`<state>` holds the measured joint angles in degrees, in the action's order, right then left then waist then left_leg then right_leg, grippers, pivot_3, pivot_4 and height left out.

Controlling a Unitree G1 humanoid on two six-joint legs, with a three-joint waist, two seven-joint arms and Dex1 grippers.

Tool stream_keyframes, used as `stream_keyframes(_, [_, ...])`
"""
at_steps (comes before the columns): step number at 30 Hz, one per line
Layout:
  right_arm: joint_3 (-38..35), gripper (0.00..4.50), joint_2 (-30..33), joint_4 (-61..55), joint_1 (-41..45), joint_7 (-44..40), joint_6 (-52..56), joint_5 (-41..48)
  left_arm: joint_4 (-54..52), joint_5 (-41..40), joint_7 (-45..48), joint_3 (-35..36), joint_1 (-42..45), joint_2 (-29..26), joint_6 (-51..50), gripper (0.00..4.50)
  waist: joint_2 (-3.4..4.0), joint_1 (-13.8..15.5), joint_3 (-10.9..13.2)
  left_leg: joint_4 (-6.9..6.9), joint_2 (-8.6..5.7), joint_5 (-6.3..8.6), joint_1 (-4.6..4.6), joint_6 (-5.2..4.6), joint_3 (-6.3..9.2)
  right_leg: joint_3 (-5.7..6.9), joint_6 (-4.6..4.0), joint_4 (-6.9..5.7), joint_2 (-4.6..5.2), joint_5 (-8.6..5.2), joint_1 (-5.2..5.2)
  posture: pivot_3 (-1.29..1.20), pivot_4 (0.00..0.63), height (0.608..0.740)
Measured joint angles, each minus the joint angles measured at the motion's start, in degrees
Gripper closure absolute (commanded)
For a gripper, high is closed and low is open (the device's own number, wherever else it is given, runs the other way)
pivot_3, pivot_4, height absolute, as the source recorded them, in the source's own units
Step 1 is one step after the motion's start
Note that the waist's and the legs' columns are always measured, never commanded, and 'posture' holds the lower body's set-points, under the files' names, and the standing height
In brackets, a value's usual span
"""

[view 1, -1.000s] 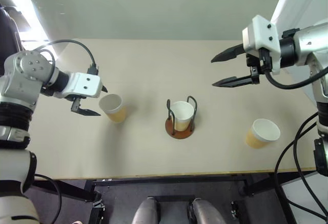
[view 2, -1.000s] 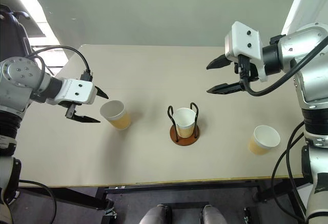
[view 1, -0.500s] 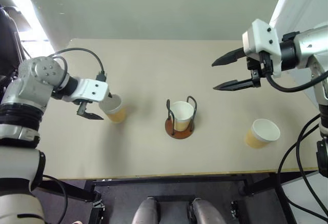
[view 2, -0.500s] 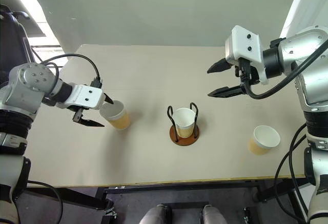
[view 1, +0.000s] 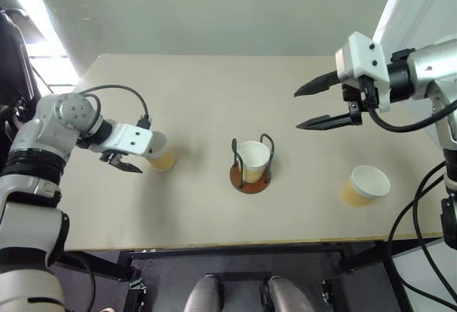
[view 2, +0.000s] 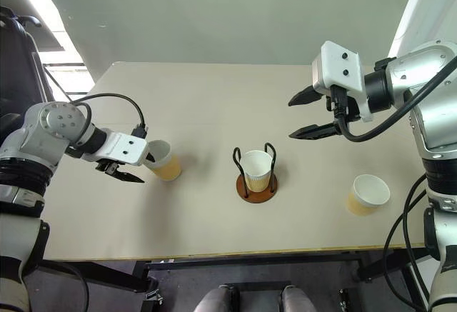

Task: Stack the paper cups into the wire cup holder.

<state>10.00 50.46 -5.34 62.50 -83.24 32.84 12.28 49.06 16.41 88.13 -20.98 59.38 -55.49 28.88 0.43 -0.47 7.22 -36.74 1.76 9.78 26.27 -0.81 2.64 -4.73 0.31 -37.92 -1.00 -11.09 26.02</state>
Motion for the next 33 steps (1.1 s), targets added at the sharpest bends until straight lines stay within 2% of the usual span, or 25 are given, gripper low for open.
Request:
stream_keyframes(5, [0.06, 1.36, -0.01, -0.17, 0.0, 0.06, 0.0, 0.0, 3.24, 1.32, -1.01, -0.27, 0.94, 0.81, 3.49, 4.5, 0.0, 0.0, 0.0, -0.01, 0.0, 0.0, 0.0, 0.0, -0.01, 0.0, 0.01, 0.0, 0.0, 0.0, 0.0, 0.0, 0.15, 0.74])
stream_keyframes(17, [-0.41, 1.36, 0.23, 0.9, -3.46, 1.25, -5.63, 0.07, 8.79, 1.25, 1.87, -0.34, 10.11, 5.99, 3.62, 4.5, -0.03, 0.19, -0.02, -0.07, -0.01, 0.0, 0.05, -0.01, 0.02, 0.03, 0.05, 0.01, 0.0, 0.03, -0.03, 0.0, 0.15, 0.74])
stream_keyframes(21, [-0.62, 1.36, 1.42, 2.37, -5.34, 0.61, -7.72, 0.97, 10.15, -1.85, 2.31, -1.14, 15.27, 8.67, 1.57, 4.5, -0.03, 0.34, -0.02, -0.21, -0.01, 0.01, 0.16, -0.01, 0.02, 0.03, 0.16, 0.06, 0.02, 0.08, -0.05, 0.0, 0.15, 0.74])
stream_keyframes(26, [-1.38, 1.36, 2.69, 4.64, -5.74, -1.1, -10.8, 1.86, 9.56, -11.48, 2.48, -8.99, 22.61, 10.46, -2.31, 4.5, -0.04, 0.35, -0.02, -0.24, -0.04, 0.03, 0.21, -0.01, -0.01, 0.01, 0.26, 0.13, 0.06, 0.12, -0.08, 0.0, 0.15, 0.74])
stream_keyframes(33, [-2.66, 1.36, 4.38, 7.52, -7.39, -3.54, -15.24, 2.31, 6.67, -21.99, 2.54, -21.84, 28.02, 10.12, -3.68, 4.5, -0.03, 0.52, -0.01, -0.28, -0.01, 0.07, 0.26, 0.0, 0.04, 0.0, 0.53, 0.19, 0.07, 0.12, -0.12, 0.0, 0.15, 0.74])
